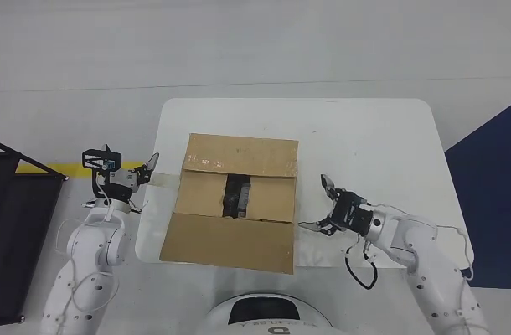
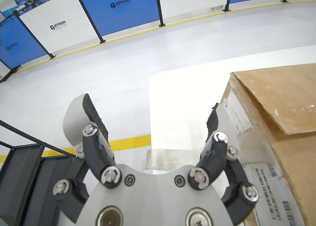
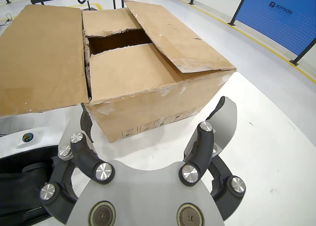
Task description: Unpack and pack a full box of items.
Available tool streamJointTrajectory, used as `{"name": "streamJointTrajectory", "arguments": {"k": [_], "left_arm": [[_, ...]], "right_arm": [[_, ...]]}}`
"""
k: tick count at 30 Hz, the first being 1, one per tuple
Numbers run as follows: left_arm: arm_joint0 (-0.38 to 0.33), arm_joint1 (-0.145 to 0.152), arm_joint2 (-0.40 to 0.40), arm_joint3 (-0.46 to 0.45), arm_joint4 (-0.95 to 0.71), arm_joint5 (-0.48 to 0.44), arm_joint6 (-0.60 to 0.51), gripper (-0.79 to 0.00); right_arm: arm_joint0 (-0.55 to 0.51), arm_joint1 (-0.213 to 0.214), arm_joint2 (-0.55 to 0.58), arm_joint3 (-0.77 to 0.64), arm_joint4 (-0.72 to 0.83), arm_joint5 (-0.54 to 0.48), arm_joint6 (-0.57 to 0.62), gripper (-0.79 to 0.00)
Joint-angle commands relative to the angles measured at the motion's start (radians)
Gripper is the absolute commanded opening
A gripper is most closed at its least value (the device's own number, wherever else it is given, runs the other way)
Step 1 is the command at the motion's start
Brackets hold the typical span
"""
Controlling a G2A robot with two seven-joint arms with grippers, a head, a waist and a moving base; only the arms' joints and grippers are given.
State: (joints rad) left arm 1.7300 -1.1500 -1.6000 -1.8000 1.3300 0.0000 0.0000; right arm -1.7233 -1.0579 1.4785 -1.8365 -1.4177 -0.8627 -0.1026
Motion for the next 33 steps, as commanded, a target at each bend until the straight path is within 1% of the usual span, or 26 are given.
{"name": "streamJointTrajectory", "arguments": {"k": [1,3,4,5,6,7,9,11,13,16,21,27,33], "left_arm": [[0.000,0.000,0.000,0.000,0.000,0.000,0.000,0.000],[0.000,0.000,0.000,0.000,0.000,0.000,0.000,0.000],[0.000,0.000,0.000,0.000,0.000,0.000,0.000,0.000],[0.000,0.000,0.000,0.000,0.000,0.000,0.000,0.000],[0.000,0.000,0.000,0.000,0.000,0.000,0.000,0.000],[0.000,0.000,0.000,0.000,0.000,0.000,0.000,0.000],[0.000,0.000,0.000,0.000,0.000,0.000,0.000,0.000],[0.000,0.000,0.000,0.000,0.000,0.000,0.000,0.000],[0.000,0.000,0.000,0.000,0.000,0.000,0.000,0.000],[0.000,0.000,0.000,0.000,0.000,0.000,0.000,0.000],[0.000,0.000,0.000,0.000,0.000,0.000,0.000,0.000],[0.000,0.000,0.000,0.000,0.000,0.000,0.000,0.000],[0.000,0.000,0.000,0.000,0.000,0.000,0.000,0.000]], "right_arm": [[0.000,0.000,0.000,0.000,0.000,0.000,0.000,0.000],[0.002,-0.001,0.001,-0.001,0.007,0.008,-0.007,0.000],[0.005,-0.002,0.003,0.001,0.035,0.024,-0.034,0.000],[0.007,-0.004,-0.003,0.007,0.070,0.019,-0.071,0.000],[0.018,-0.004,-0.012,0.014,0.092,-0.013,-0.102,0.000],[0.035,-0.005,-0.014,0.022,0.102,-0.013,-0.132,0.000],[0.072,-0.011,-0.037,0.058,0.124,0.011,-0.163,0.000],[0.124,-0.017,-0.080,0.097,0.127,0.035,-0.145,0.000],[0.181,-0.022,-0.135,0.126,0.077,0.059,-0.054,0.000],[0.243,-0.033,-0.198,0.162,0.077,0.093,0.032,0.000],[0.285,-0.042,-0.224,0.191,0.071,0.207,0.095,0.000],[0.299,-0.048,-0.225,0.192,0.044,0.334,0.100,0.000],[0.339,-0.059,-0.224,0.185,0.051,0.466,0.039,0.000]]}}
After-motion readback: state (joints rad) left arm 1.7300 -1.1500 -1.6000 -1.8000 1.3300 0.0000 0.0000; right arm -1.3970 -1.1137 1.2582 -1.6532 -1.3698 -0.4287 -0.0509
